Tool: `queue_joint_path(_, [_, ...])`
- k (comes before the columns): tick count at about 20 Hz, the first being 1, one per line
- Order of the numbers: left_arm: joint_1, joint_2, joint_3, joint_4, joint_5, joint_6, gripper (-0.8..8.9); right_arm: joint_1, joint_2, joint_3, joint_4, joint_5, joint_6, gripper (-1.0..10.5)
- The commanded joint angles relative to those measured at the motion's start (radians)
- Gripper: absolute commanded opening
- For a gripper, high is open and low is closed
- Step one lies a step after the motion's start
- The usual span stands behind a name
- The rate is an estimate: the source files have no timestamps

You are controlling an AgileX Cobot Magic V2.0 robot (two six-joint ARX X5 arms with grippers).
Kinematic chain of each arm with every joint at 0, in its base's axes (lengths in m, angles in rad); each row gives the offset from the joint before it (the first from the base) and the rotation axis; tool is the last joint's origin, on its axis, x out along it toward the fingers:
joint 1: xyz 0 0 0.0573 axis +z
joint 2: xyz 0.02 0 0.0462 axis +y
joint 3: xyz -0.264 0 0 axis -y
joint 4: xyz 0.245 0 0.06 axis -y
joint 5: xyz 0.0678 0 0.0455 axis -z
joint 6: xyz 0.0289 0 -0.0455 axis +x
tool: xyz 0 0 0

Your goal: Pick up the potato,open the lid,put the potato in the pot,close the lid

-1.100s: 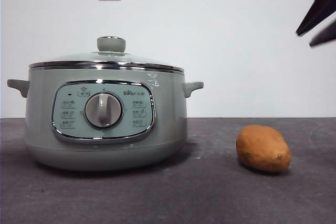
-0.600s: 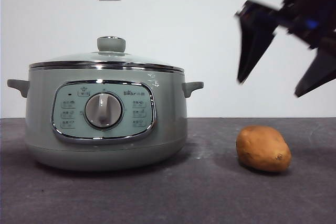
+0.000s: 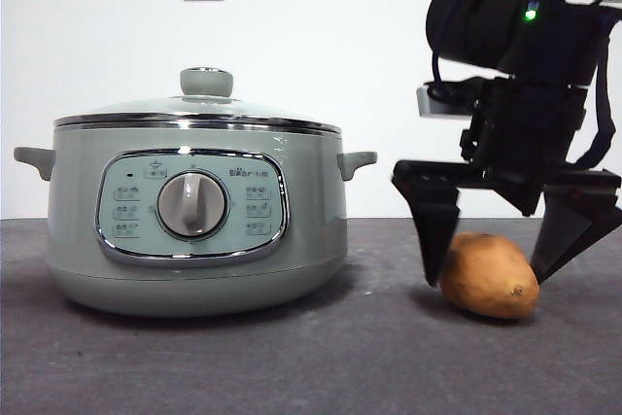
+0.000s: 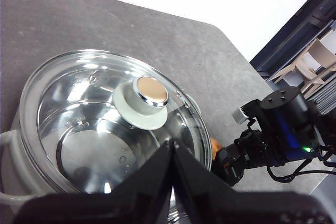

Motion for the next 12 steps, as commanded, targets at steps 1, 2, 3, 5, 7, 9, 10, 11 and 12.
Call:
queue_joint_path(1, [0.000,0.000,0.004,-0.012,0.000,0.032,-0.05,0.001,0.008,0.002,0.008,0.003,0.029,0.5])
queue_joint_path(2, [0.000,0.001,0.004,-0.017,0.001,0.032,-0.05,0.001,0.008,0.002,0.011,0.002,0.029,-0.2])
queue_joint_path(3, [0.000,0.001,0.004,-0.020,0.000,0.032,-0.05,0.001,0.007,0.002,0.013,0.002,0.029,-0.1])
queue_joint_path(5, [0.000,0.001,0.004,-0.021,0.001,0.032,-0.05,0.001,0.000,0.002,0.005,-0.002,0.029,-0.1])
queue_joint_path(7, [0.000,0.001,0.004,-0.020,0.001,0.032,-0.05,0.002,-0.031,0.002,-0.034,-0.002,0.029,-0.1])
queue_joint_path(9, [0.000,0.001,0.004,-0.020,0.000,0.063,-0.04,0.002,-0.094,0.002,-0.101,-0.001,0.024,-0.1])
queue_joint_path(10, [0.000,0.002,0.004,-0.019,-0.003,0.080,-0.04,0.002,-0.126,0.002,-0.132,-0.001,0.011,-0.1])
queue_joint_path(11, [0.000,0.005,0.004,-0.016,-0.013,0.083,0.02,0.001,-0.166,0.002,-0.169,-0.001,0.002,-0.1])
queue_joint_path(12, [-0.002,0.013,0.004,-0.011,-0.023,0.083,0.11,0.001,-0.205,0.002,-0.201,-0.001,-0.006,-0.1])
